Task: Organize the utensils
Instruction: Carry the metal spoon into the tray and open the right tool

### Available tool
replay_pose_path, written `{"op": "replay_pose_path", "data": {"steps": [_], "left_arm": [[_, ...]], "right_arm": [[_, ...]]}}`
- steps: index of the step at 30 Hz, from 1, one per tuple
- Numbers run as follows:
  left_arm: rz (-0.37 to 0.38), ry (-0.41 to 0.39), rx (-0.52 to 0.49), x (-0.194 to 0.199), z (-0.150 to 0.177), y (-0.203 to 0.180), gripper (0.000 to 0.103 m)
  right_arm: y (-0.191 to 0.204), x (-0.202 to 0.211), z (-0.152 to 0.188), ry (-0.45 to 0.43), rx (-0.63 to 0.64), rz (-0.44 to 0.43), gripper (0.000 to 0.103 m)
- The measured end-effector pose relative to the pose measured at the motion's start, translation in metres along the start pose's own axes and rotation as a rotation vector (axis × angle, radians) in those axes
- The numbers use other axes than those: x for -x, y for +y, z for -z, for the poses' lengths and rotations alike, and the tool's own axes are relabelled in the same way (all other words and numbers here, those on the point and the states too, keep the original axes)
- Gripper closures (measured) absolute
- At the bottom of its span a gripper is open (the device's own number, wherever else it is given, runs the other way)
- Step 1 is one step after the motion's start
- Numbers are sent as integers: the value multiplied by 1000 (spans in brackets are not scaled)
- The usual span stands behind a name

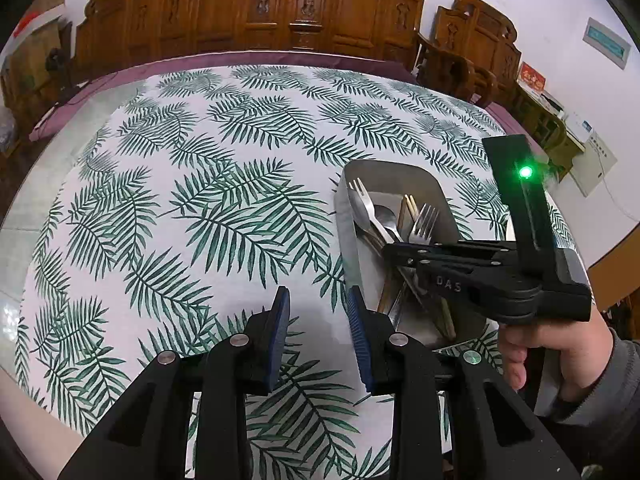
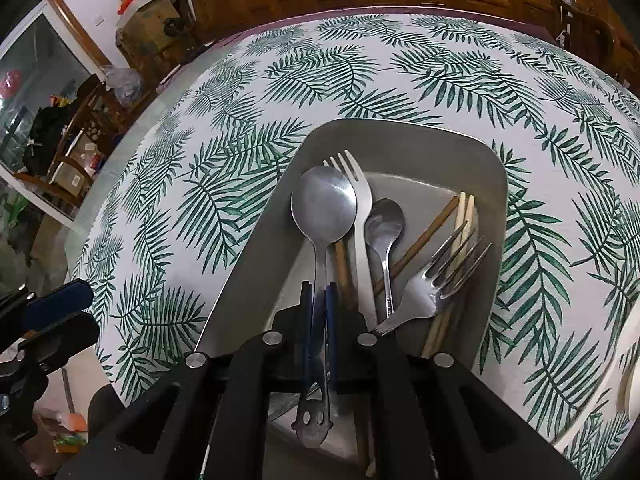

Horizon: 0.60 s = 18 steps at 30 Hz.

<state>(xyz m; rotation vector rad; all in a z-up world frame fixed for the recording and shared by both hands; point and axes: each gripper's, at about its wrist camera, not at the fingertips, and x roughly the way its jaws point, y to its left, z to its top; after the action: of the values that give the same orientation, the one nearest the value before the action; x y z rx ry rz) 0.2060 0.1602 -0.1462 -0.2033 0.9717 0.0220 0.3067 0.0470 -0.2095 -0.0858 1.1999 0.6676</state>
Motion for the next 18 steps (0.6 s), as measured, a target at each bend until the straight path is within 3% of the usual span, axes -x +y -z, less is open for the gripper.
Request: {"op": "replay_pose_path", "data": {"steps": [11, 18], "left_arm": [[8, -17, -16, 7, -7, -17, 74], [32, -25, -48, 4, -12, -42, 60]], "right_arm": [[-3, 30, 6, -74, 58, -15, 92], [-32, 77, 17, -151, 91, 29, 92]]}}
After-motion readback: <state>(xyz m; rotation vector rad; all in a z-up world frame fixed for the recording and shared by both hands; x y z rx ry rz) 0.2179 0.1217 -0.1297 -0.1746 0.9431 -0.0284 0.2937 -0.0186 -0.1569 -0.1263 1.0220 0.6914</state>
